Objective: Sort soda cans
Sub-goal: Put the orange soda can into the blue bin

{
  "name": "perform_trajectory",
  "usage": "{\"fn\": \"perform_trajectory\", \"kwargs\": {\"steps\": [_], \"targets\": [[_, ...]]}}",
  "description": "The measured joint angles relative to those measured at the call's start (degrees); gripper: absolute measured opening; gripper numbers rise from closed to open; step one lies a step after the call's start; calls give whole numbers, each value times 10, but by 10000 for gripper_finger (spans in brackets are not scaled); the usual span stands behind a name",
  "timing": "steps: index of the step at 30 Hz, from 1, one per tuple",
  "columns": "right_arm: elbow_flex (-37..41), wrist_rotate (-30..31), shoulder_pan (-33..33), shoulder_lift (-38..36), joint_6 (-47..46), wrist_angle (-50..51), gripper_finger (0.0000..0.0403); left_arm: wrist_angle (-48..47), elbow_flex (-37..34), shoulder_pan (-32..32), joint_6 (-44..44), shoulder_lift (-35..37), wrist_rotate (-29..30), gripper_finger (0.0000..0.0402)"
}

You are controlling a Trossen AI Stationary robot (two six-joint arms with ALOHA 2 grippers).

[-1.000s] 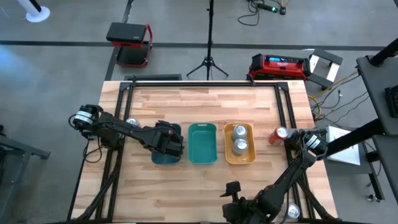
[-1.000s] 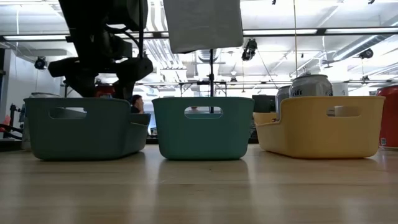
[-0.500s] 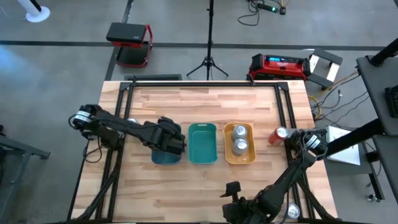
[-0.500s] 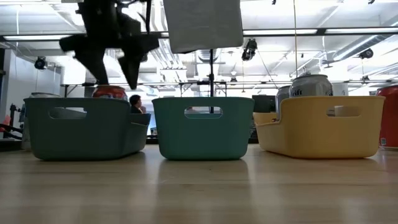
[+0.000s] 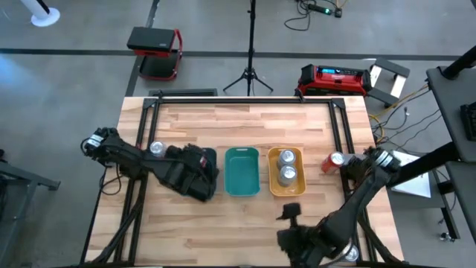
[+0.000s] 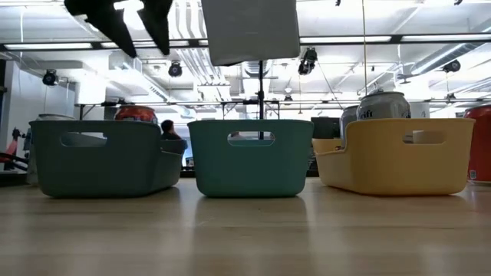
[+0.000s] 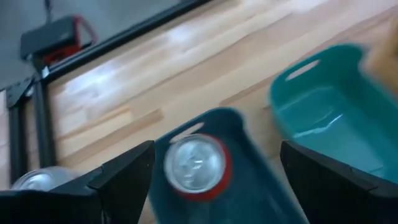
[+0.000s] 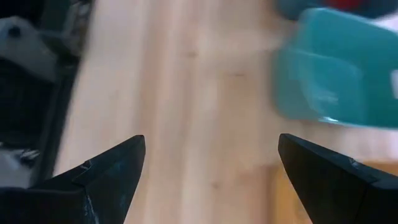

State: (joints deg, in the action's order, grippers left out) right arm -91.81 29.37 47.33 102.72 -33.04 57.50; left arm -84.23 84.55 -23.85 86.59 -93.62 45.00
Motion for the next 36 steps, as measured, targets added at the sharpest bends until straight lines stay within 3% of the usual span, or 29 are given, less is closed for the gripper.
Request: {"fn": "perform_trajectory", "kwargs": {"steps": [5,10,15,21,28,36], "targets": [[0,81,-14,-67,-86,136,364,60,-19,-90,33,0,48,329],[0,81,-44,-133,-255,325,364,164,-53,-209,63,-1,173,329],[30,36,-78,-201,-270,312,364,248,-77,-298,49,-19,261,330],[122,-15,-163,-268,-304,324,364,272,-63,-347,48,-68,290,330],[252,-85,-244,-330,-217,326,364,273,1,-360,-12,-136,291,330],[279,-102,-254,-334,22,324,364,193,104,-350,-71,-182,291,330]]}}
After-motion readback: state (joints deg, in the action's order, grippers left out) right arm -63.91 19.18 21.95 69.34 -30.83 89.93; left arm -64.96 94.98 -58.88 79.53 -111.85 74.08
